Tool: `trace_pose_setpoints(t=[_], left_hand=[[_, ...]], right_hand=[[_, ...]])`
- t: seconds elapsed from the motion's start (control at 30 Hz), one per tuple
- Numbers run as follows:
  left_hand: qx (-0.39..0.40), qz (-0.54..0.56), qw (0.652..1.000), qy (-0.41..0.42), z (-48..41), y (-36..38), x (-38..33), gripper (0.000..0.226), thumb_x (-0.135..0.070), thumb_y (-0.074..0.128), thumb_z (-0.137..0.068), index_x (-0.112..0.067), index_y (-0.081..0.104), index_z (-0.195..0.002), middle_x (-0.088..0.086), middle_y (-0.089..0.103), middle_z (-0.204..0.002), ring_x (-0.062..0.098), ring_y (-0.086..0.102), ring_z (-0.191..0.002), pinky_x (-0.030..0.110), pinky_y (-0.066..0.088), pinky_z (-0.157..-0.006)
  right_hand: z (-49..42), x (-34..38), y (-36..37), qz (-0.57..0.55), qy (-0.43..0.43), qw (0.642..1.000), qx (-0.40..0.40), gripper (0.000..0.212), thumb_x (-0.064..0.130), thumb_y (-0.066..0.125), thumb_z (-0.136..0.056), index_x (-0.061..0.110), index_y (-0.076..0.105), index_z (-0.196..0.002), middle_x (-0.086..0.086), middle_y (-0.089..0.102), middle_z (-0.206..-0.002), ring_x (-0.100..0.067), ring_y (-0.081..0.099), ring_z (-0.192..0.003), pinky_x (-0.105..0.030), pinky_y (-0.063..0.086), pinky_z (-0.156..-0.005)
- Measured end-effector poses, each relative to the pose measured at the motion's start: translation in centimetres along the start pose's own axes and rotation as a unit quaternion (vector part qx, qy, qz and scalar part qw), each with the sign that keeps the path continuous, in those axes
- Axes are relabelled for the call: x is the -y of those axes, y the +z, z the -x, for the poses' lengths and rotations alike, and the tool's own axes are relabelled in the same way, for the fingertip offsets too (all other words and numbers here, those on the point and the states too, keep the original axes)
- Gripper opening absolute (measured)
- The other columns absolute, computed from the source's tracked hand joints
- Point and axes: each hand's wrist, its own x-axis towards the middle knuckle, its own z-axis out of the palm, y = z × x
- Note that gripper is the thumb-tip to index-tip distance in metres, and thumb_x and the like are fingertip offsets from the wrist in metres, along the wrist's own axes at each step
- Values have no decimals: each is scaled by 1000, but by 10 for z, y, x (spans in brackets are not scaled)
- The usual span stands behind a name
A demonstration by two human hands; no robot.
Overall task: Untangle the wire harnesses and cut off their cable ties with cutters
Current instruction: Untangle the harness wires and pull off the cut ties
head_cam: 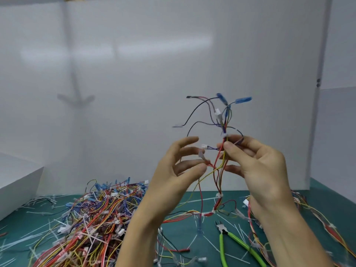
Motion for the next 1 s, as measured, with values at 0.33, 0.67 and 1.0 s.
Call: trace_pose_setpoints(t=[0.33, 0.67, 1.0], left_hand=[[161, -118, 972, -123, 3, -2, 8, 38, -31, 83, -76, -23, 69, -111, -5, 75, -107, 10, 71, -100, 26, 56, -89], [86, -60, 994, -28, 1, 9, 3, 27, -7, 72, -86, -26, 73, -106, 1, 78, -93, 25, 75, -84, 24, 57, -73], [-8, 24, 1000, 4, -4, 8, -2, 25, -4, 65, -87, -7, 63, -112, 11, 76, -83, 25, 73, -69, 30, 60, -61]], right_hand=[[-1, 4, -4, -101, 8, 995, -10, 19, 19, 74, -73, 19, 71, -92, -2, 78, -86, -10, 72, -73, -19, 53, -53], [-7, 0, -10, -154, 66, 986, 24, 35, 16, 75, -72, 9, 67, -106, -3, 77, -91, -14, 73, -80, -20, 57, -64], [1, 3, -11, 125, 156, 943, 266, 29, 31, 74, -81, 19, 70, -107, -3, 78, -91, -19, 76, -83, -28, 62, -68]])
